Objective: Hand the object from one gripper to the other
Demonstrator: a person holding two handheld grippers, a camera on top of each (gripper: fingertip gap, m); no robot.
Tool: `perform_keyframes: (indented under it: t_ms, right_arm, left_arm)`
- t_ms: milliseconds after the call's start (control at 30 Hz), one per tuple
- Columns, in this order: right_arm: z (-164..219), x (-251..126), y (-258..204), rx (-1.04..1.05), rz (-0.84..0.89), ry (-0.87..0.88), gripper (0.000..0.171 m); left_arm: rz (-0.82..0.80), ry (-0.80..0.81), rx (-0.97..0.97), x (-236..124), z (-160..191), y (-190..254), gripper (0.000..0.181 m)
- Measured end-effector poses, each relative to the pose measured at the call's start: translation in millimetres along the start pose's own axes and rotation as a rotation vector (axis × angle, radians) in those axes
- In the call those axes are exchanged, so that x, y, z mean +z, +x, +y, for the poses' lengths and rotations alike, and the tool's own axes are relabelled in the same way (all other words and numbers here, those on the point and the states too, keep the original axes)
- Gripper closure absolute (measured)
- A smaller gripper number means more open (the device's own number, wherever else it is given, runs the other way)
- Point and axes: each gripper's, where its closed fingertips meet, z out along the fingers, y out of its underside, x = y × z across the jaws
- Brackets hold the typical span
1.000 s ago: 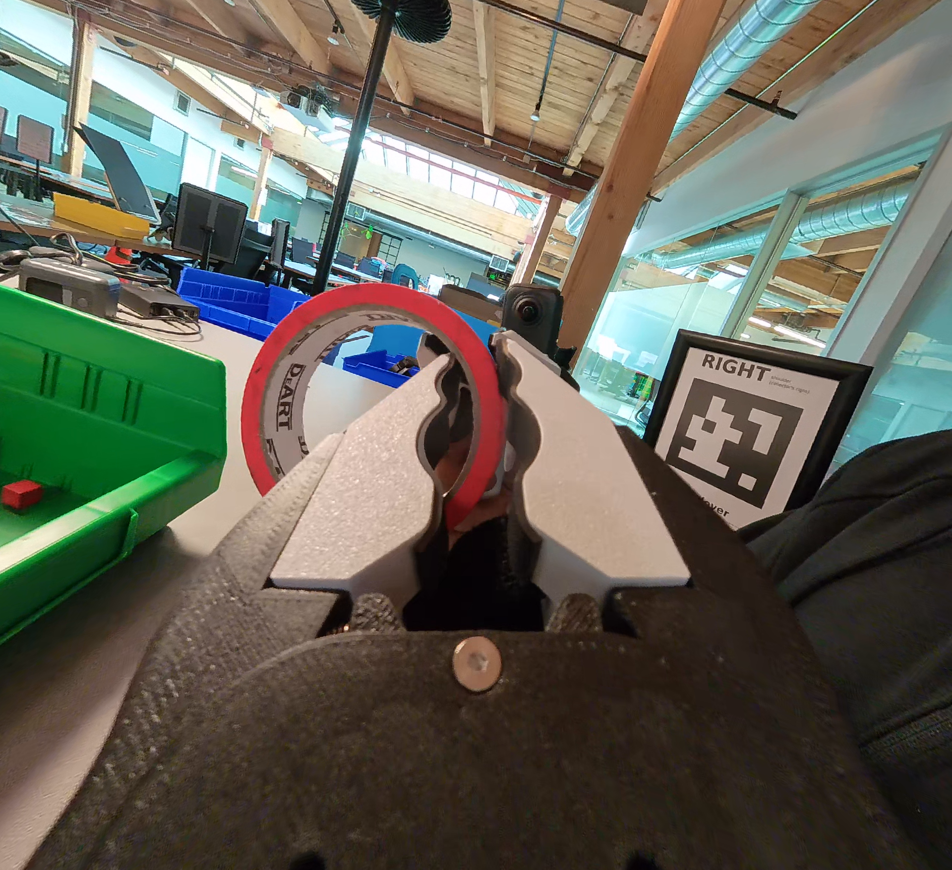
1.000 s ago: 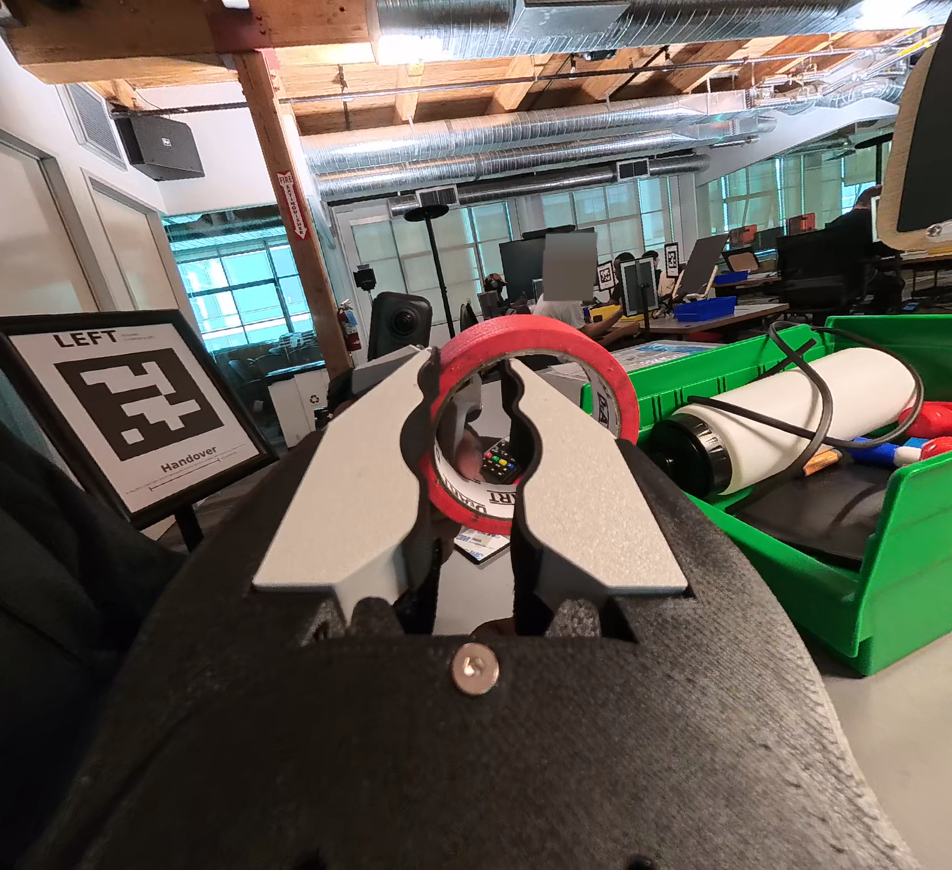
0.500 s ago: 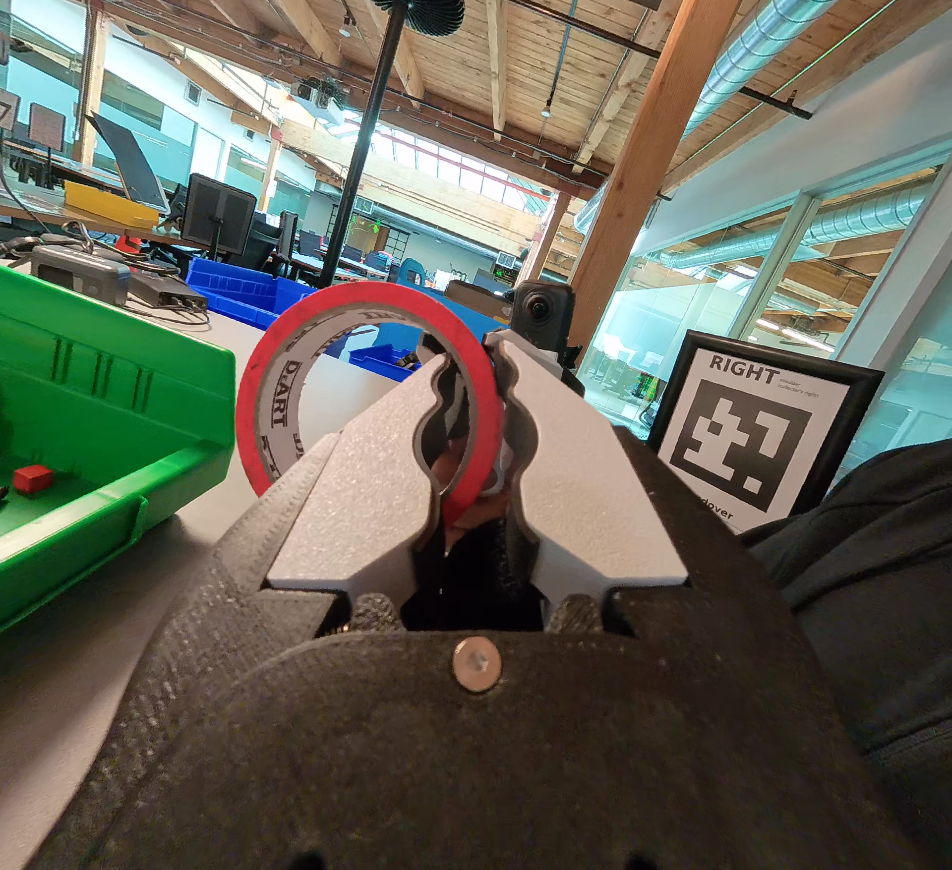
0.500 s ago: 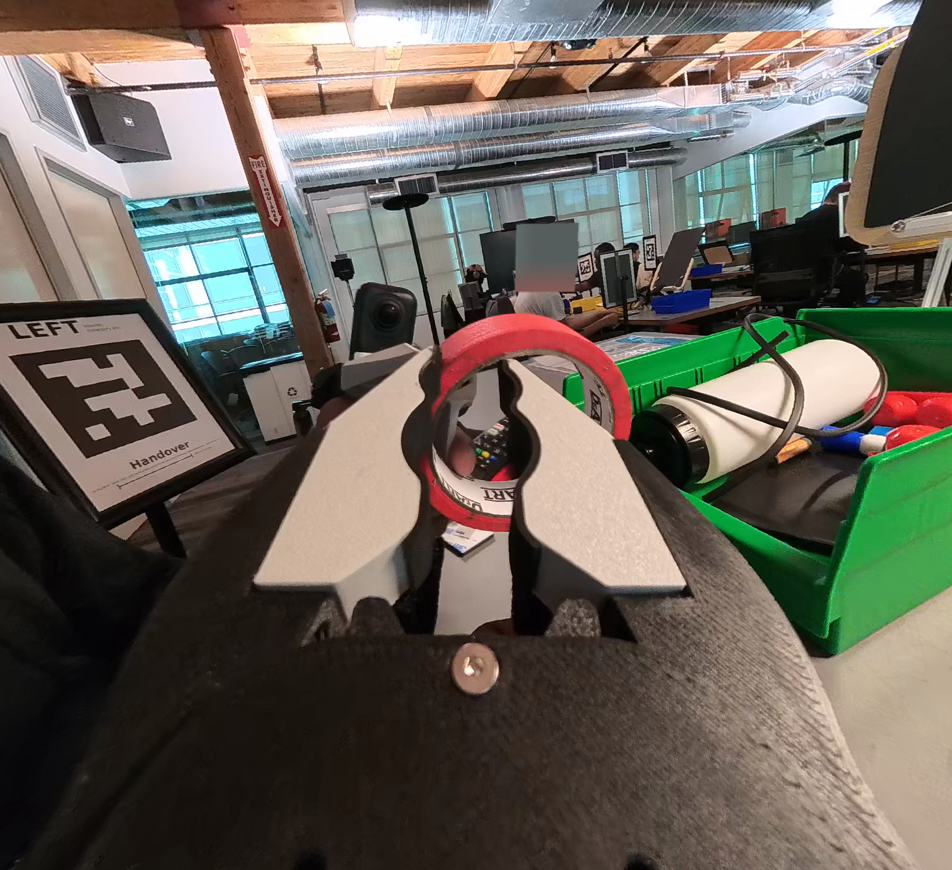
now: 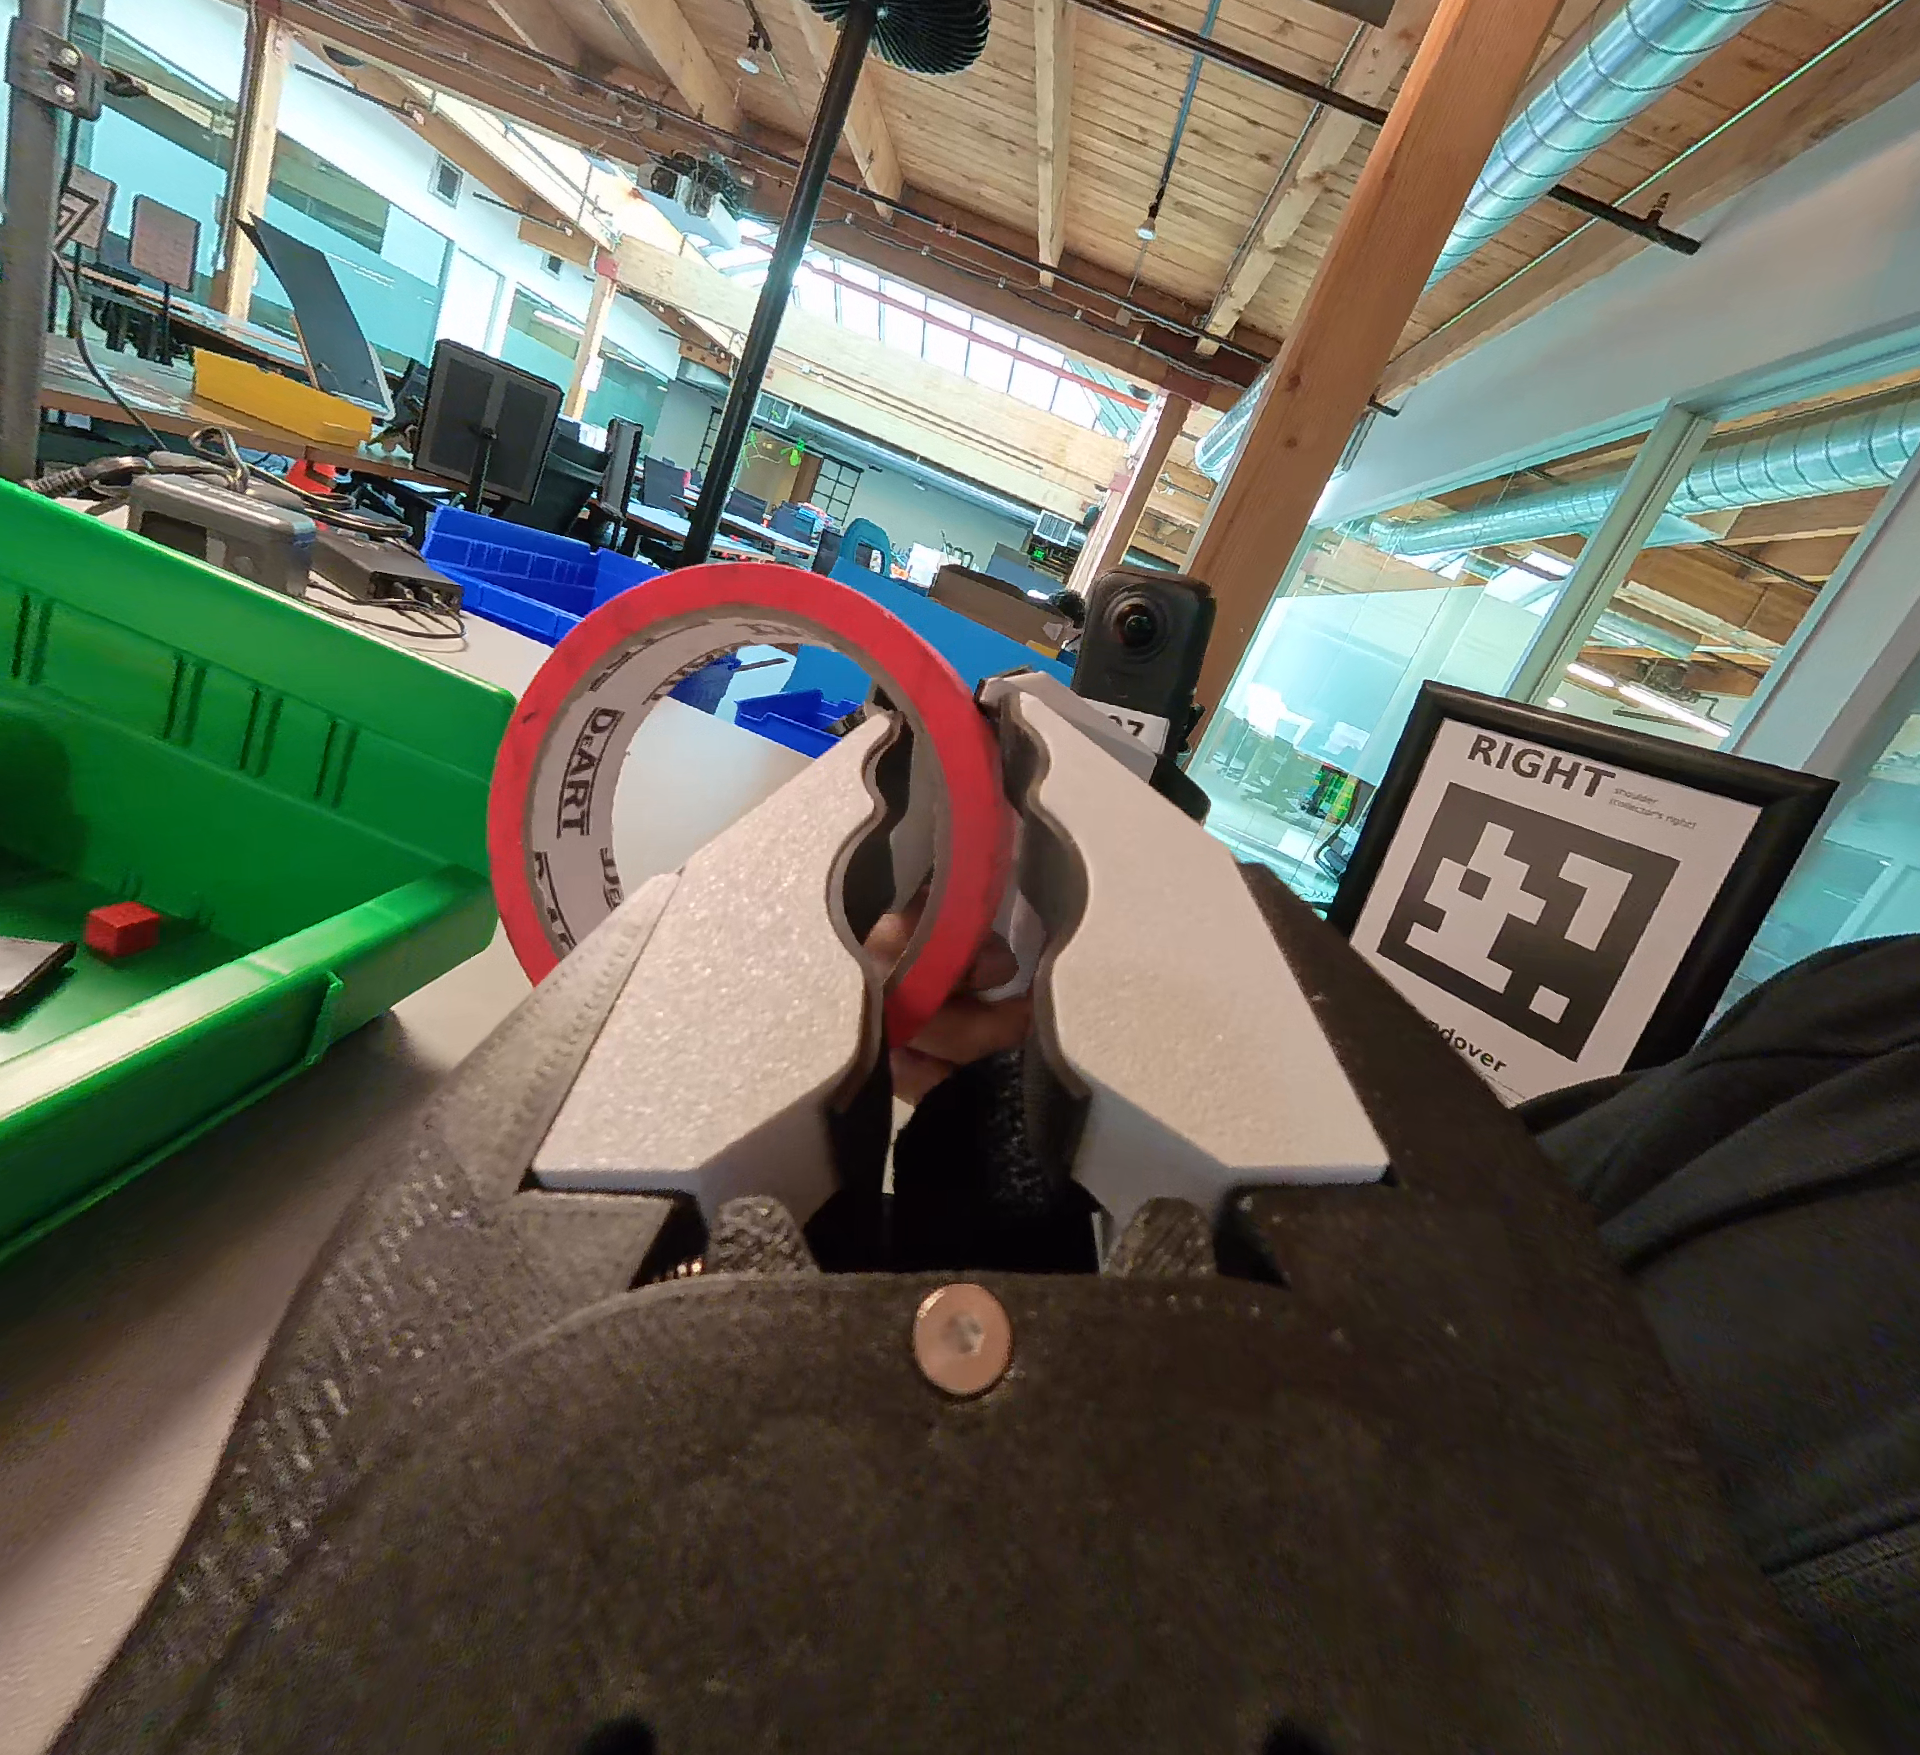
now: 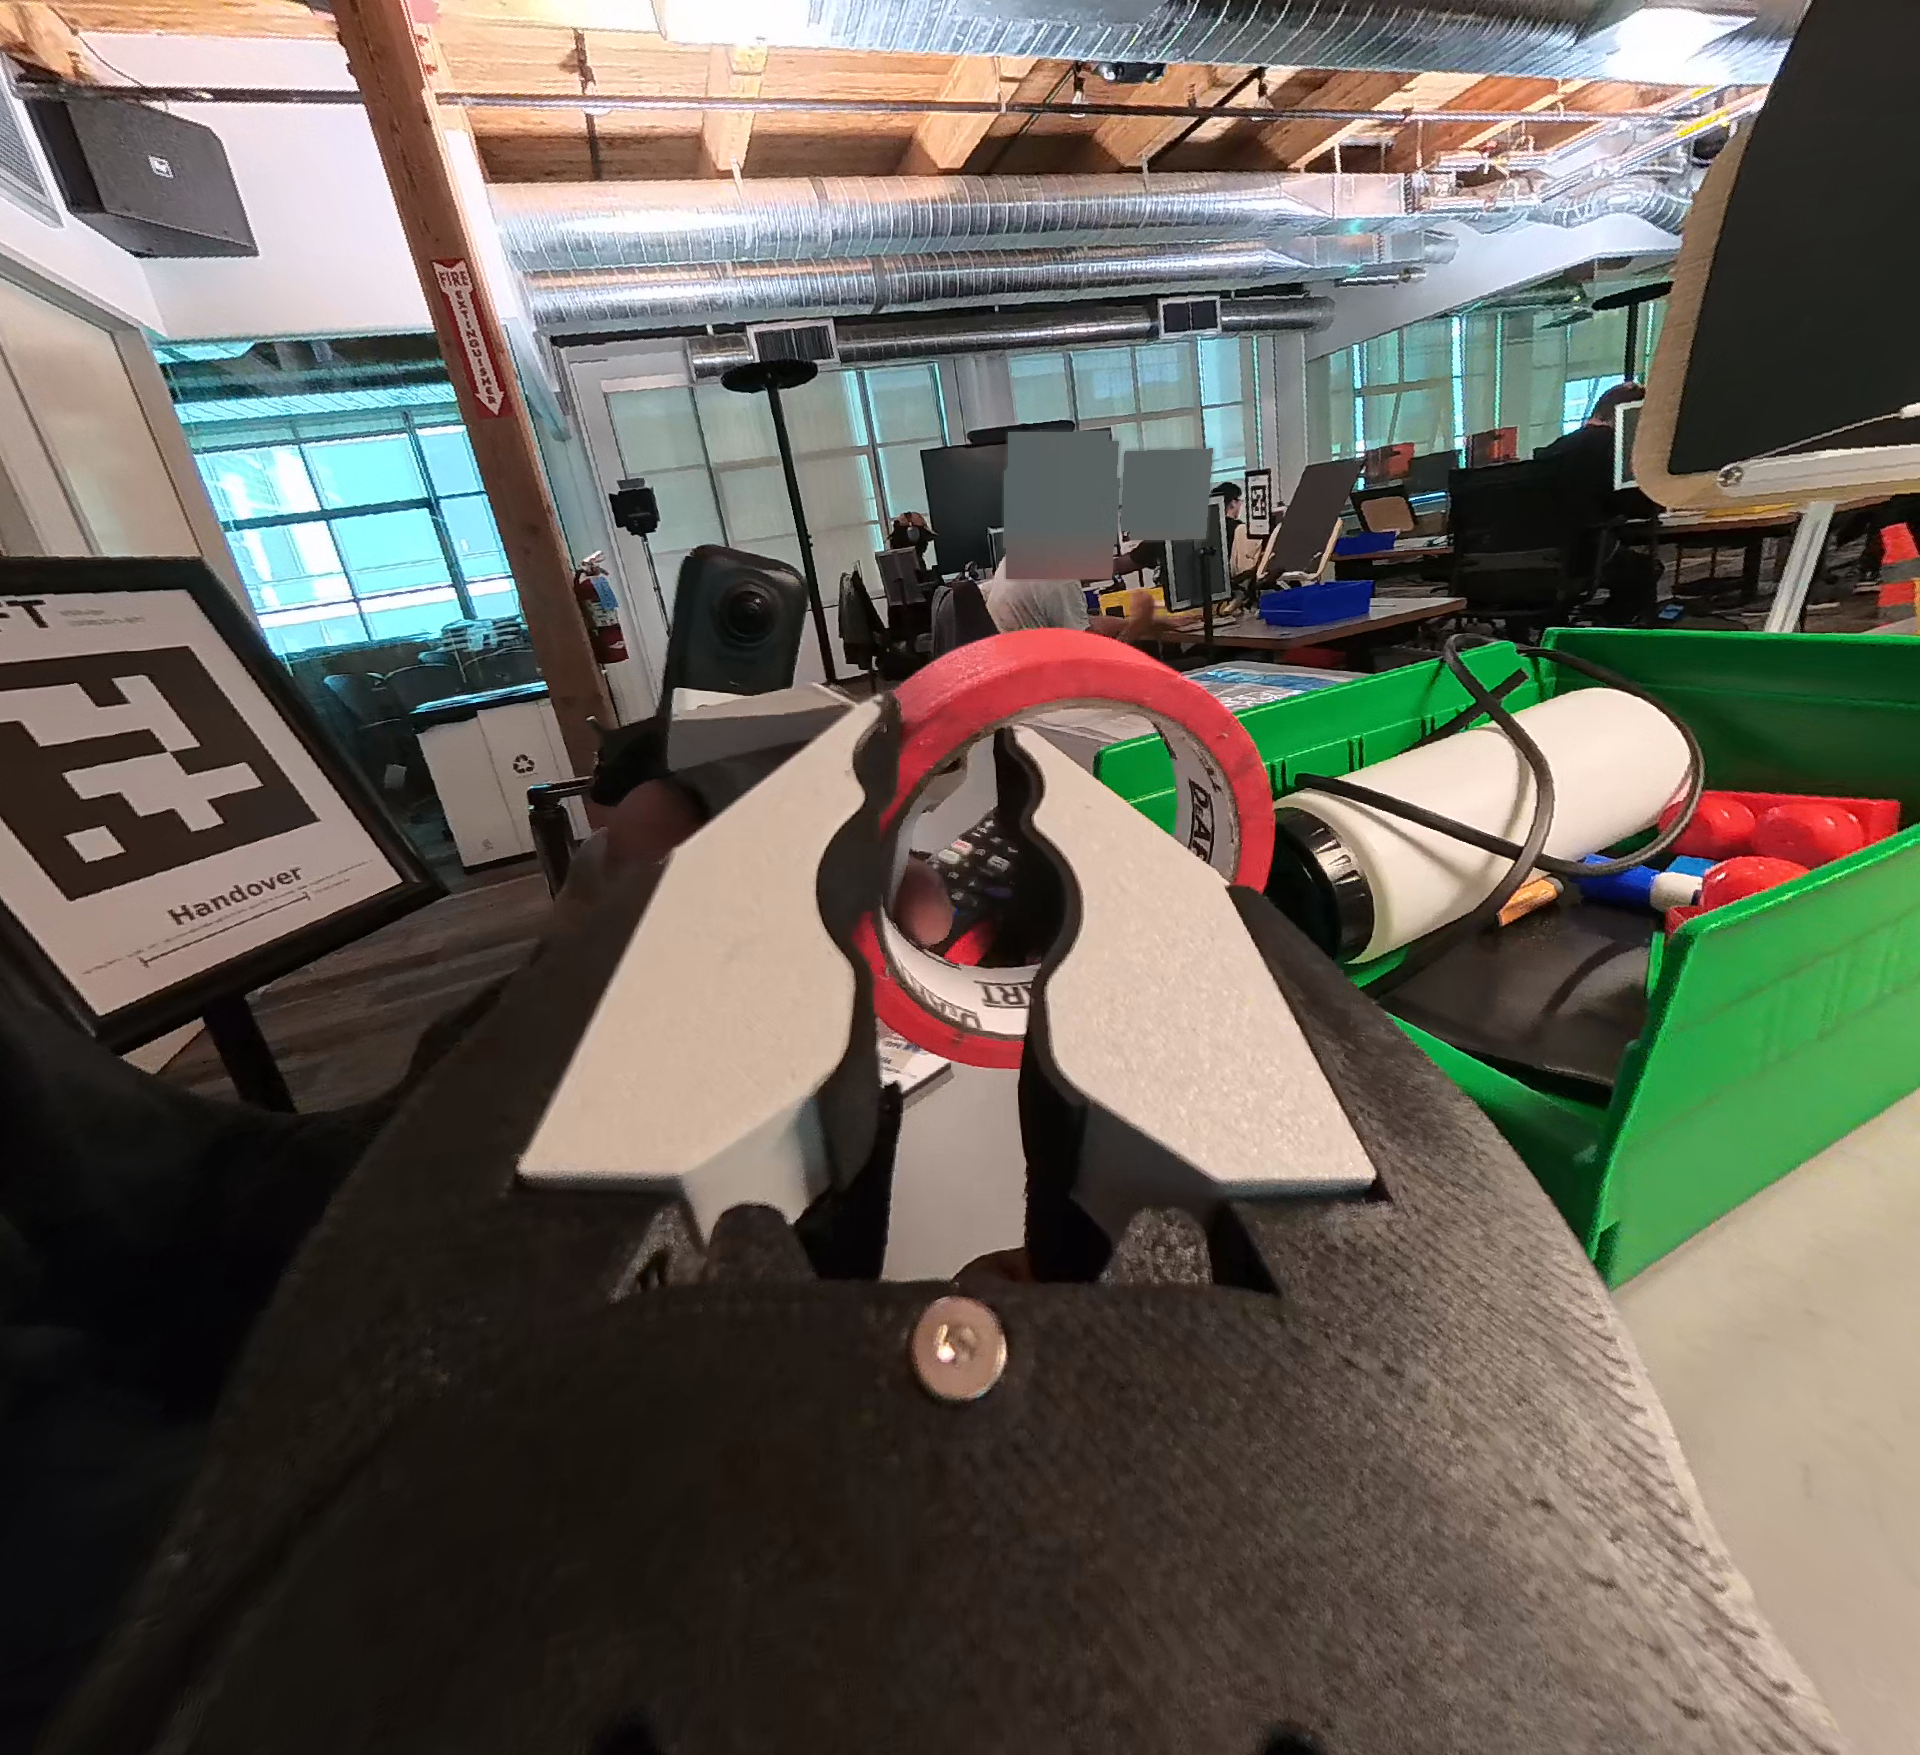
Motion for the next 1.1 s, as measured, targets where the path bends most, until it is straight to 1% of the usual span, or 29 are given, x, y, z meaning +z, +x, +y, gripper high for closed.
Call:
perform_keyframes:
  t_ms: [1100]
  right_arm:
    - [2.4, 0.6, 3.0, -0.027, 0.032, -0.013, 0.153]
  left_arm:
    - [-0.022, -0.002, -0.01, -0.3, 0.3, -4.9, 0.162]
